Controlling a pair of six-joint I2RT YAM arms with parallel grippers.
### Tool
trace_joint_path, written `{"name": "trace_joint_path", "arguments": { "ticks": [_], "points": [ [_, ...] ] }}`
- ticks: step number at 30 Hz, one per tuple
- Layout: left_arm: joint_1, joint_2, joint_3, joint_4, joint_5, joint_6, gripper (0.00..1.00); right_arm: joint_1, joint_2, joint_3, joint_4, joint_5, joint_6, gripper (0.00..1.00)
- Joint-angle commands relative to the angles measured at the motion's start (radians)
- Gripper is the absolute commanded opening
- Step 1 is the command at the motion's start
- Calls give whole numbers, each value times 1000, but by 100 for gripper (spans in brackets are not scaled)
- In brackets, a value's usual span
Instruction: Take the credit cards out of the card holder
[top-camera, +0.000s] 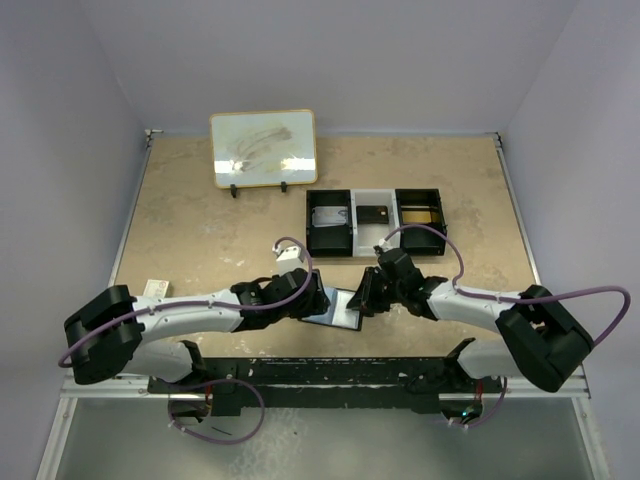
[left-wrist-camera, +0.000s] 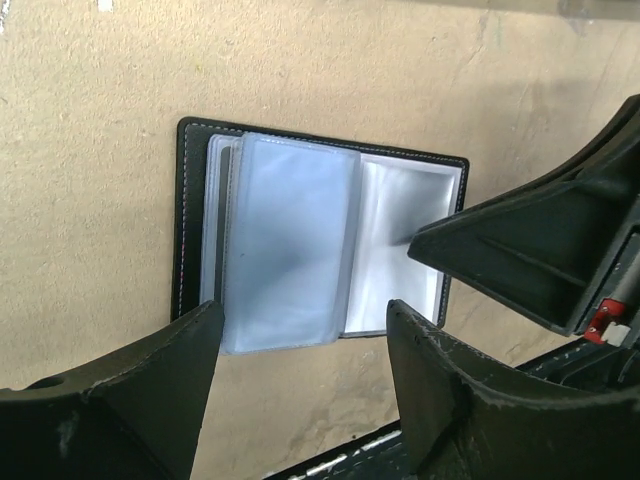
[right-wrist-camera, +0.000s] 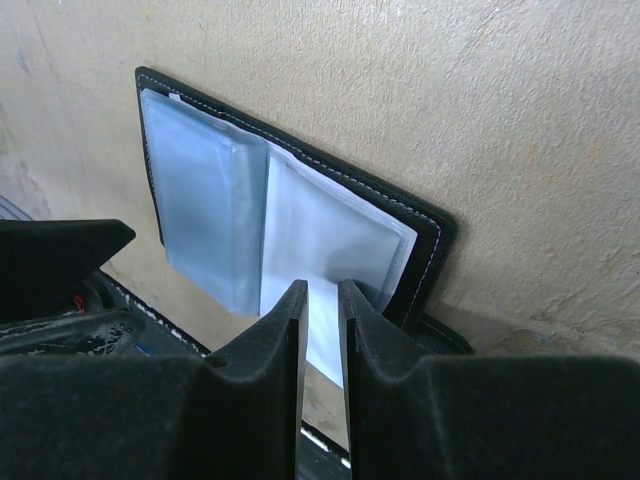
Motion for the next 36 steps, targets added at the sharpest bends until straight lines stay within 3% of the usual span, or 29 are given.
{"name": "trace_joint_path", "arguments": {
  "ticks": [1,23,36],
  "points": [
    [3,20,-3,11,27,36,64,0,6,-34,-42,54,-17,23],
    [2,57,19,92,101,8,52,0,27,-52,-21,39,-15,23],
    [-1,95,16,255,171,-49,51,0,24,-47,-19,38,2,23]
  ]
}}
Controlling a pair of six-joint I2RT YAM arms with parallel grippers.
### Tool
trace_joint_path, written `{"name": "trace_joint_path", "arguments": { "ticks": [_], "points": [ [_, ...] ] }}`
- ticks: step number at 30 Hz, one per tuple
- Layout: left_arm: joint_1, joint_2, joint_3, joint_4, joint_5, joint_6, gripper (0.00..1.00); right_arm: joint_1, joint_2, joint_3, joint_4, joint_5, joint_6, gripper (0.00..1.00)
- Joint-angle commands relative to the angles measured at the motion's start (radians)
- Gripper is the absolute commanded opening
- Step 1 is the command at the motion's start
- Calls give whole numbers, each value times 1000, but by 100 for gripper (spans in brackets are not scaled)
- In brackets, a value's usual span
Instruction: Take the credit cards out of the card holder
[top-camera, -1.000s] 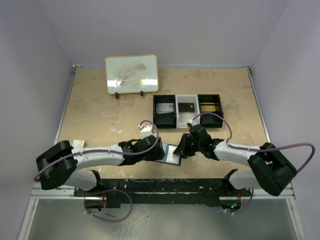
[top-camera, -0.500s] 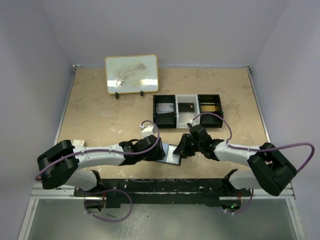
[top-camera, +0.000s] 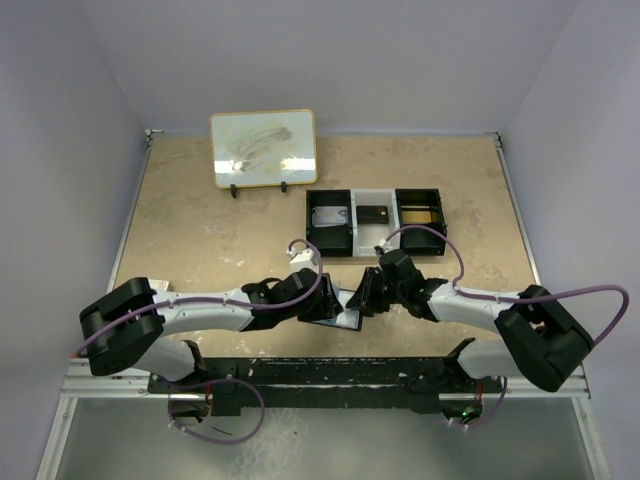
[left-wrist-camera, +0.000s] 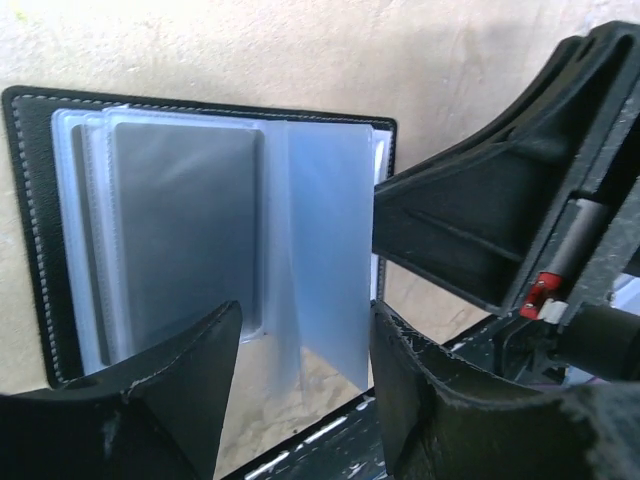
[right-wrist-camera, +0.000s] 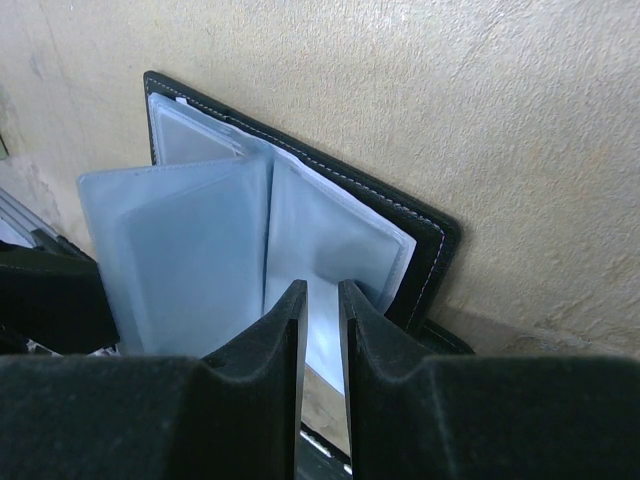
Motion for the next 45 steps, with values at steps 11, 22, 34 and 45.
{"name": "trace_joint_path", "arguments": {
  "ticks": [11,22,34,45],
  "points": [
    [-13,82,11,226,89,-45,51,0,-89,-10,-117,103,49,26],
    [-88,158,116,97,18,17,49,-2,-467,-7,-272,366,75,52],
    [-113,33,58,59,-68,44,46,1,-199,-4,92,-23,-34,28],
    [-57,-169,-29,-109,-262,142,55,1,-104,-165,226,69,-16,28]
  ]
}}
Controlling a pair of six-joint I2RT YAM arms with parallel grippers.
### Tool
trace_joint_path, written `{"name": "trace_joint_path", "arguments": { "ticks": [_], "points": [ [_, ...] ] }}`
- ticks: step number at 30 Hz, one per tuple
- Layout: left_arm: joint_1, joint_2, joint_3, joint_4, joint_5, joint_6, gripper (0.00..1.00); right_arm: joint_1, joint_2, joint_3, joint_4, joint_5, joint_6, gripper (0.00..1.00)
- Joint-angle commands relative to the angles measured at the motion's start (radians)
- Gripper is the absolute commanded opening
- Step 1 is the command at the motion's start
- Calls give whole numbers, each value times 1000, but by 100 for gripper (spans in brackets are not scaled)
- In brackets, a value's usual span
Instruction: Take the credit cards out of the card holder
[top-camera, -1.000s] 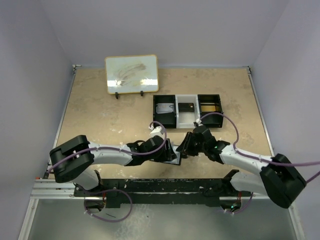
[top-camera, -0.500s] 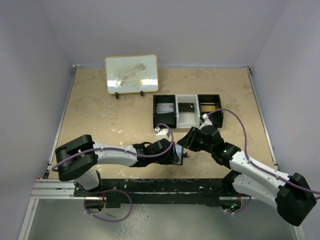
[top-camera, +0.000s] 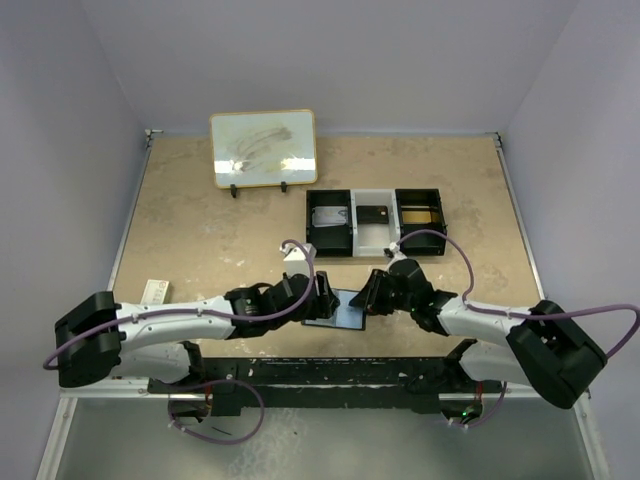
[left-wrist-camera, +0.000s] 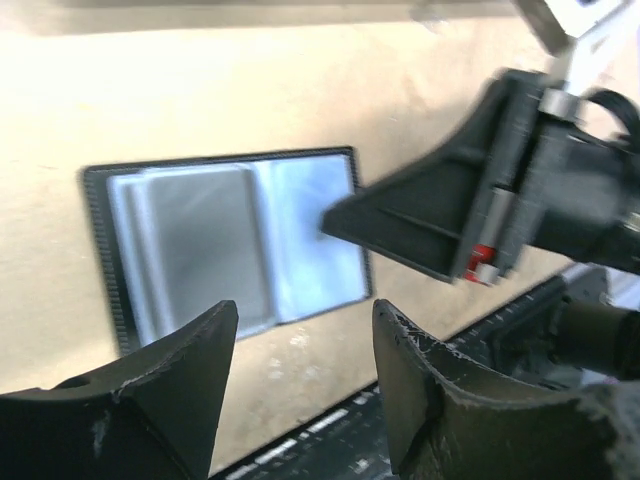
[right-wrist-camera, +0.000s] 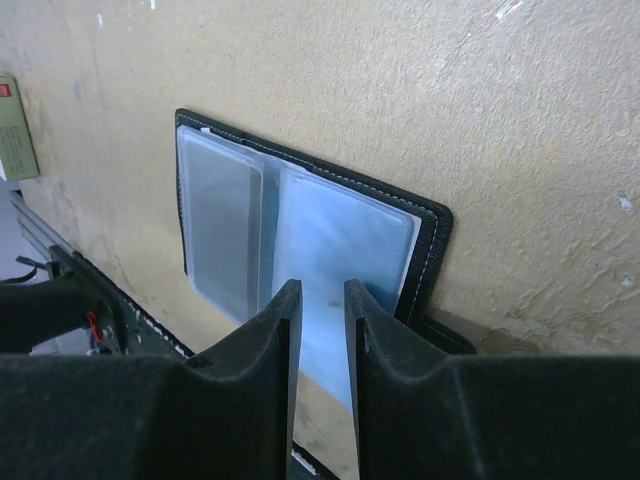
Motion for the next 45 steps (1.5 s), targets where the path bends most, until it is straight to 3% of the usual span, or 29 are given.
{"name": "trace_joint_path", "arguments": {
  "ticks": [1,11,21,32,35,40,45],
  "points": [
    [50,3,-78,3,-69,50,55,1,6,-57,116,3,-45,28],
    [58,77,-151,226,-9,-1,52,2,-7,-22,117,-22,-90,29],
    [57,37,-132,172,-67,-6,44,21,-94,66,58,-92,-117,38],
    [56,-164,-222,51,-193,-78,41,98,125,225,-62,85,-122,44],
    [56,-190,-215,22,-199,-77,41,107,182,229,-7,44,-137,37],
    [56,-195,-216,18,-194,-66,40,120,249,241,-35,104,-119,28],
    [56,-171,-216,46,-175,-57,40,123,294,205,-16,127,-104,13]
  ]
}}
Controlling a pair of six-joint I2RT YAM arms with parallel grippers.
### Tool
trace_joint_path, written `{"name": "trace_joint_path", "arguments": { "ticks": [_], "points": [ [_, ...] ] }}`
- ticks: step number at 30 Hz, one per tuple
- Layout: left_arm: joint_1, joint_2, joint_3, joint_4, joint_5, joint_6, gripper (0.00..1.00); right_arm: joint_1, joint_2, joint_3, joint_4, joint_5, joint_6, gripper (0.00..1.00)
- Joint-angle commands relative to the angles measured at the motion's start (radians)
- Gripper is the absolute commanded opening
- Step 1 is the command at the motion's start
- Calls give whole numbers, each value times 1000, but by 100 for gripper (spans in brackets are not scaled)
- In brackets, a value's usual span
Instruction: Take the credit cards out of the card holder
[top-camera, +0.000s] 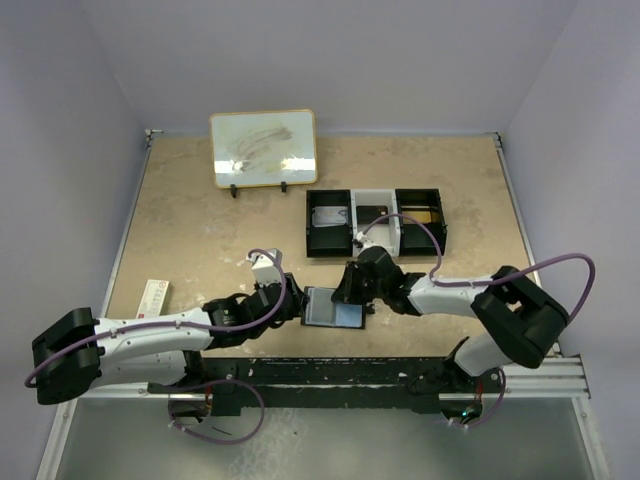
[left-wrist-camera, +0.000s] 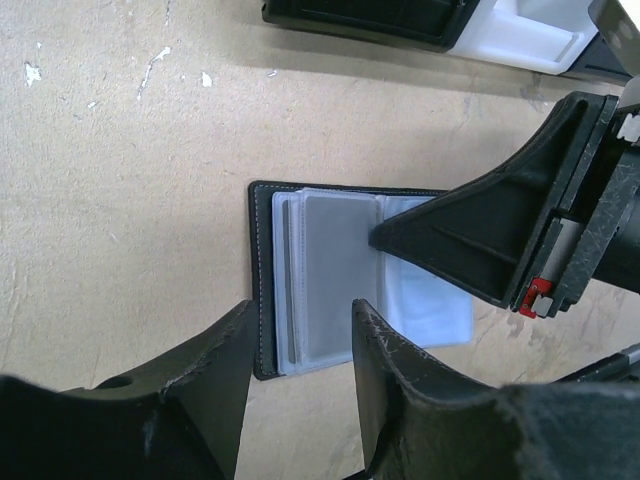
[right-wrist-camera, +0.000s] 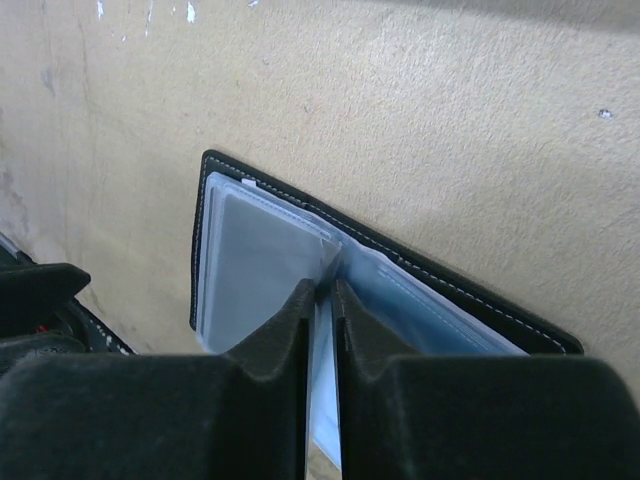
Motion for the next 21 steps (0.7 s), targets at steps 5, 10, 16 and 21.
{"name": "trace_joint_path", "arguments": {
  "ticks": [5,10,16,21],
  "points": [
    [-3,30,1,56,2,-3,40,8,25,-62,-9,74,5,3],
    [-2,65,0,104,32,-7,40,6,23,-123,60,49,46,0],
    [-3,110,7,182,79,-11,40,6,62,-147,92,67,74,0],
    [-3,131,11,237,101,-24,40,6,55,-199,137,88,120,0]
  ]
}}
